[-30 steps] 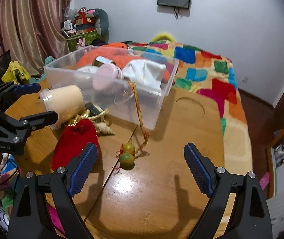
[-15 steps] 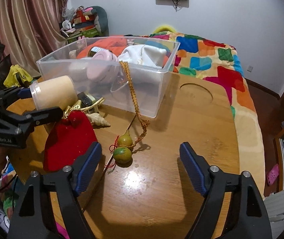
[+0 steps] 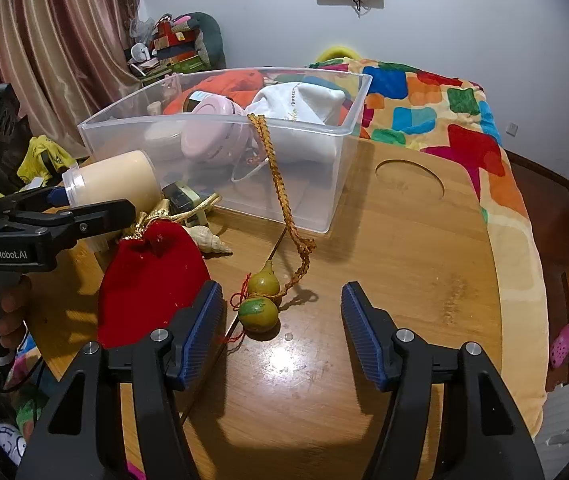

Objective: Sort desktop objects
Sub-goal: 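Grasp the green gourd charm with the right tool while the left tool grasps the cream jar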

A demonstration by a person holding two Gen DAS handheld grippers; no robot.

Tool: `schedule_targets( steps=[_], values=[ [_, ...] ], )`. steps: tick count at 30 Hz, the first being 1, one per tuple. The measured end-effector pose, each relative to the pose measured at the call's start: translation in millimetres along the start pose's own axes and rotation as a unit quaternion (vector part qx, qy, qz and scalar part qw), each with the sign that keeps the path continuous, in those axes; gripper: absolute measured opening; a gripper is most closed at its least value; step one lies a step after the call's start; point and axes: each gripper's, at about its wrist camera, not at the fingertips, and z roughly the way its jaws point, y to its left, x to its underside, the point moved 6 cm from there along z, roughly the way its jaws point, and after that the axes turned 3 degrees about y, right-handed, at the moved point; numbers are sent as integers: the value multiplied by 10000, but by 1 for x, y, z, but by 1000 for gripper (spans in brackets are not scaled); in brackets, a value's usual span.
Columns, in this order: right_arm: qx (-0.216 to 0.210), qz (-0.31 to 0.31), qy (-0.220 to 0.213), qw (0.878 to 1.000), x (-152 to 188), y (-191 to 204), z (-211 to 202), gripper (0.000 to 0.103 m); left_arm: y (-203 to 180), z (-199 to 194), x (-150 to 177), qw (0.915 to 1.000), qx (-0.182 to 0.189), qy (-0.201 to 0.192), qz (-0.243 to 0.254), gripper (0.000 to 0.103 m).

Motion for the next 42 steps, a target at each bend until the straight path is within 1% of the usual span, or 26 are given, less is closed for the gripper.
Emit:
schedule_targets(
  steps=[4,6,7,9,11,17,21,25,28,30,31,33,37,42],
  values=[
    [10,10,-26,10000,0,0,0,58,0,1,-1,10000,-32,-6,20,101],
    [-19,5,-40,10000,0,1,0,54,0,2,-2,10000,-78,-23,41,101],
    [-48,6,-40,10000,1,2,-1,51,0,2,-2,9999,-115,-39,64,101],
    [-99,-19,-41,9999,0,4,-1,47,-2,1,-3,9998,-122,-79,115,98],
    [-138,-48,-45,9999,0,7,-1,42,-3,2,-3,9998,-40,-97,162,92],
    [-373,76,2,9993,2,5,-2,29,-5,1,-2,9997,143,-116,180,84],
    [-282,93,46,9995,4,0,-2,29,-6,-1,0,9996,128,-172,200,83],
    [-148,35,26,9999,5,-2,-2,25,-5,-1,0,9996,156,-182,172,82],
    [-134,-11,-3,9999,3,-2,0,25,-7,-1,0,9995,133,-187,208,80],
    [-103,-81,-16,9999,1,-1,1,22,-8,-1,1,9995,83,-168,254,78],
    [-127,-89,-15,9999,0,-1,2,19,-9,0,1,9995,69,-160,275,76],
    [-168,-56,-9,9998,-1,-1,3,17,-11,0,2,9993,15,-151,343,70],
    [-117,-42,-48,9999,0,0,2,17,-13,0,3,9986,-206,-188,446,70],
    [-179,0,-75,9998,1,3,-1,17,-9,0,2,9993,-173,-191,262,70]
  ],
)
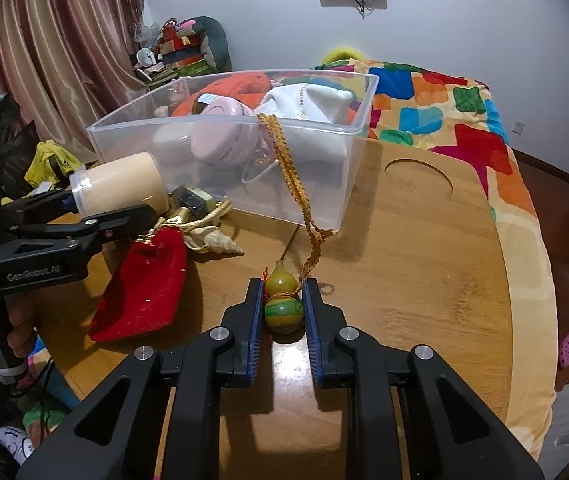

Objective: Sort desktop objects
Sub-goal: 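Grasp the green gourd charm with the right tool while the left tool grasps the cream jar, then carry the gourd charm and cream jar over the clear box with both tools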

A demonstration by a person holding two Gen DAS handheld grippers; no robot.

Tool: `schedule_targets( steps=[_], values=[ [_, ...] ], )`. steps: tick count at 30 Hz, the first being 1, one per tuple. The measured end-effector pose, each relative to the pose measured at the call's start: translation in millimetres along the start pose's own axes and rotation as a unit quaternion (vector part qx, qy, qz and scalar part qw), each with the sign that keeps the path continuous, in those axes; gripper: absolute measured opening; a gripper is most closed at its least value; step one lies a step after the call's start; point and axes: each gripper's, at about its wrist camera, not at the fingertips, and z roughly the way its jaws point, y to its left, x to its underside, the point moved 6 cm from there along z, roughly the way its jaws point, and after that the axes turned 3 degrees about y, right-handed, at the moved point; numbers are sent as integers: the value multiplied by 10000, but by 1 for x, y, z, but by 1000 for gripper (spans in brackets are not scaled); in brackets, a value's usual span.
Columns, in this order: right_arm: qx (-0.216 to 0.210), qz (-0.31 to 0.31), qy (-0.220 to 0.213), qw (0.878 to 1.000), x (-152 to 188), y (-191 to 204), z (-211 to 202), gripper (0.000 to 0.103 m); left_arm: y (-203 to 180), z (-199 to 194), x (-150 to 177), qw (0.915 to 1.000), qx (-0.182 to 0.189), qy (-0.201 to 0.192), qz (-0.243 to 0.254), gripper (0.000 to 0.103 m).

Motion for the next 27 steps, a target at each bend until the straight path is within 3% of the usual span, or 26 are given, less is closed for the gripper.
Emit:
schedule_targets(
  steps=[27],
  values=[
    [-232,-198,-544,9981,-33,34,-35,17,10,-33,-6,9988,121,-348,-314,70]
  ],
)
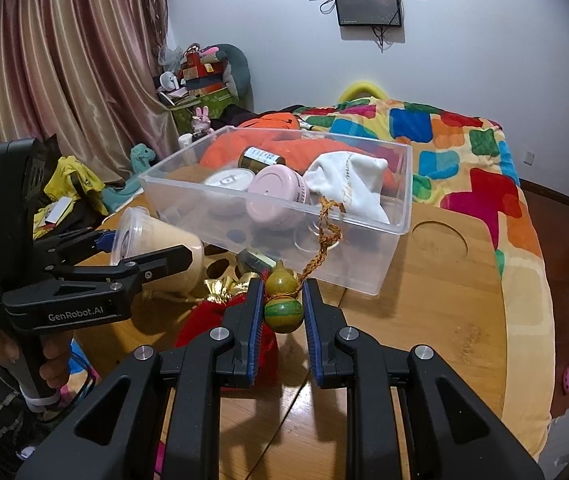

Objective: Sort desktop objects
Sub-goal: 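Carry the gourd charm and cream jar over the clear box with both tools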

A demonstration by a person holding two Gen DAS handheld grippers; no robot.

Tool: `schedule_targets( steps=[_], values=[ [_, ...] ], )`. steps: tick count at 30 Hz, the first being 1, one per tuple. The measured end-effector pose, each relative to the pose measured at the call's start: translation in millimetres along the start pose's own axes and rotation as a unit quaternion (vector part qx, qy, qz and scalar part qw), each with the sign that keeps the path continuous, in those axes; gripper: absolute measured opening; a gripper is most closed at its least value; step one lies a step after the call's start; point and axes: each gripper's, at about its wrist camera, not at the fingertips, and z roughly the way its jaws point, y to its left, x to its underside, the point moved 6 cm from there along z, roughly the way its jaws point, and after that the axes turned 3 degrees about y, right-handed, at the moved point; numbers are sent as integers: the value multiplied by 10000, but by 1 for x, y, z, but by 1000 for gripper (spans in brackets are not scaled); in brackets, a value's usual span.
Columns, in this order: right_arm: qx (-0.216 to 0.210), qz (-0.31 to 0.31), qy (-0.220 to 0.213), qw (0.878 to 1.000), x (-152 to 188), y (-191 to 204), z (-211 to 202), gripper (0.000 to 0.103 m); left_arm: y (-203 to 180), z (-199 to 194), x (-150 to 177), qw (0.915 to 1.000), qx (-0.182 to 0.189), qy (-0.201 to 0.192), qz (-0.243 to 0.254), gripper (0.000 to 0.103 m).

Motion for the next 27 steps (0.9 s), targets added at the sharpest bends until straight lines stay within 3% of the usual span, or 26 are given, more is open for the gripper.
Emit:
schedule_targets(
  steps=[9,27],
  values=[
    [-115,59,-186,9997,-11,4,-9,17,4,-4,-1,10000,-55,-10,-34,70],
    [-134,-18,-450,9989,-33,11,-19,17,7,-36,-33,9987,-188,-460,117,70]
  ],
)
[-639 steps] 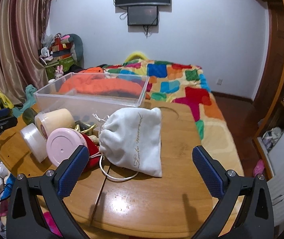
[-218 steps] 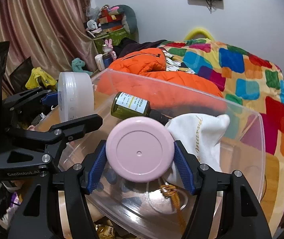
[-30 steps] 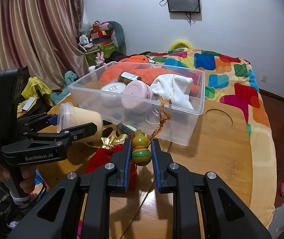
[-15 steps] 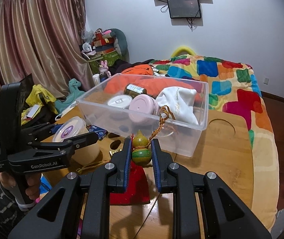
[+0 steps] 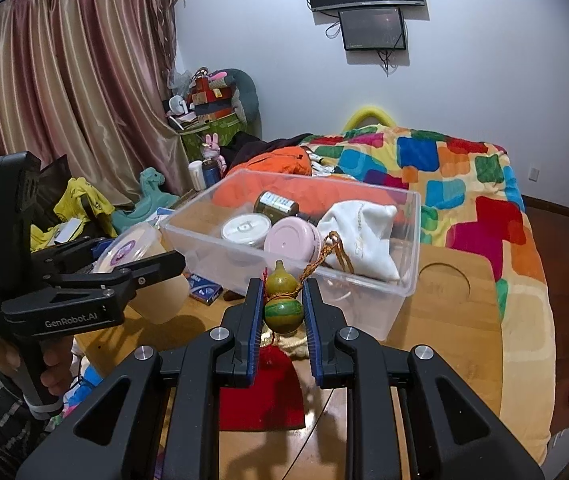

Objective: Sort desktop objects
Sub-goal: 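Carry the gourd charm and cream jar over the clear box with both tools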

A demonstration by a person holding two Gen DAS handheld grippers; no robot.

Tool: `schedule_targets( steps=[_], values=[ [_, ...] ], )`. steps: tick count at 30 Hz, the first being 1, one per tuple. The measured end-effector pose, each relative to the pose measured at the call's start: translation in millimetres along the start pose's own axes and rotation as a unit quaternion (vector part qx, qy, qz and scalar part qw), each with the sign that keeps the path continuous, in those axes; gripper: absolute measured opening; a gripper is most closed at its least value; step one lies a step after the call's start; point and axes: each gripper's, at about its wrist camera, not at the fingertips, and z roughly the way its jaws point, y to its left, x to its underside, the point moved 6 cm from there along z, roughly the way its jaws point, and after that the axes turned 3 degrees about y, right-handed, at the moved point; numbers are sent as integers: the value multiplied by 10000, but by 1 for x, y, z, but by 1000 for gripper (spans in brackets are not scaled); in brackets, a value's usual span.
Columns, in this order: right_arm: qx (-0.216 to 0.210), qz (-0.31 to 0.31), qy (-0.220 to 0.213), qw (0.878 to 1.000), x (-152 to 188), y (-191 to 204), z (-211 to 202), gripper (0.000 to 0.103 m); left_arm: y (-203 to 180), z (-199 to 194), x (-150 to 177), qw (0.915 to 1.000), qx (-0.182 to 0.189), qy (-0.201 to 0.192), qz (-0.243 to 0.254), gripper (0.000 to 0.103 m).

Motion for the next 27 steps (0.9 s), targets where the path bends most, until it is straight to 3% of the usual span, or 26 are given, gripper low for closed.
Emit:
schedule_targets(
  steps=[5,11,27],
  values=[
    [24,-48,-107,9999,-11,2,-4,17,-4,-8,-12,9997,-28,-152,174,70],
    [-33,-90,-271,9996,-22,6,-8,17,-5,-13,-26,9995,195,-173,159,70],
    [101,-256,-227,9994,-47,-3,6,17,-1,-6,-64,9990,214,-213,344,70]
  ],
)
